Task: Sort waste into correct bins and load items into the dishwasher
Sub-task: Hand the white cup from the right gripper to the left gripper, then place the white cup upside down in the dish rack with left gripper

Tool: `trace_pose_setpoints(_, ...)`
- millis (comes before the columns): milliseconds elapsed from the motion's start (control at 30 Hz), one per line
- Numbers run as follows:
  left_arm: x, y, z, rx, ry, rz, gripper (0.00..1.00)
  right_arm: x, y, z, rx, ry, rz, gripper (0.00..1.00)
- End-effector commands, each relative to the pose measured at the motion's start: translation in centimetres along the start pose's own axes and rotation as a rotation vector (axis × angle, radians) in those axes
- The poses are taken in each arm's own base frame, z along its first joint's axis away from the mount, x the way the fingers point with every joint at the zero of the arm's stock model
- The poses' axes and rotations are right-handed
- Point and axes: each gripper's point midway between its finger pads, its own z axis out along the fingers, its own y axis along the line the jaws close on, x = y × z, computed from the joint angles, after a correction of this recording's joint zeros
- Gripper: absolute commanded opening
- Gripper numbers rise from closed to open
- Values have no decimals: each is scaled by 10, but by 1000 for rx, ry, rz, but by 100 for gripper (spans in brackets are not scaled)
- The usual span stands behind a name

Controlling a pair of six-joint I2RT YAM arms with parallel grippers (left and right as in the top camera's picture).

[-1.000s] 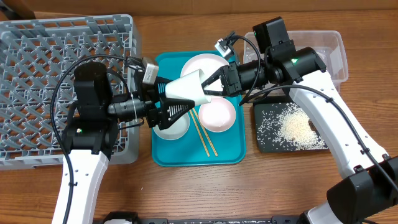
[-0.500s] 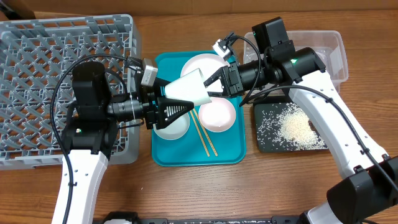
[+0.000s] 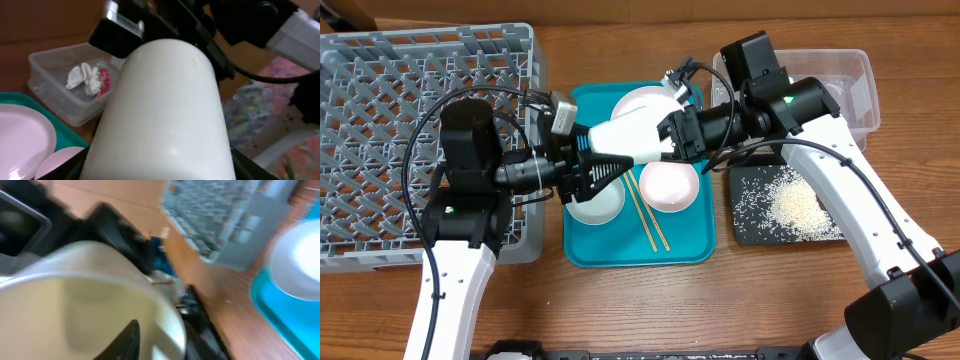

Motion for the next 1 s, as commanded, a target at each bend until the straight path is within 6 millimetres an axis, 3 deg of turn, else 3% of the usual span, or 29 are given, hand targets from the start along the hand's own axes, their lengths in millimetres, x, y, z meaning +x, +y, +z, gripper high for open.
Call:
trace_pose_setpoints(0, -9, 37, -6, -221, -30, 14, 39, -9, -57, -18, 352, -87, 54, 38)
trace_pose_setpoints(133, -8, 53, -15, -298, -35, 1, 32, -10, -105, -53, 634, -154, 143, 45)
trace_pose_setpoints(333, 4, 82, -39, -480, -3, -18, 27, -10, -130, -93, 738, -212, 214, 47)
trace_pose_setpoints(500, 22, 117, -99, -867, 47, -125, 23, 10, -154, -148, 925, -256, 332, 47)
trace_pose_setpoints(700, 48, 126, -178, -1227, 147, -285, 12, 36, -155, -212, 1120, -339, 412, 48)
trace_pose_setpoints(833, 69, 129, -229, -1464, 138, -441, 5, 48, -147, -240, 1151, -399, 451, 48)
trace_pose_setpoints(967, 78, 132, -252, -1551, 98, -539, 6, 58, -145, -255, 1156, -428, 492, 48)
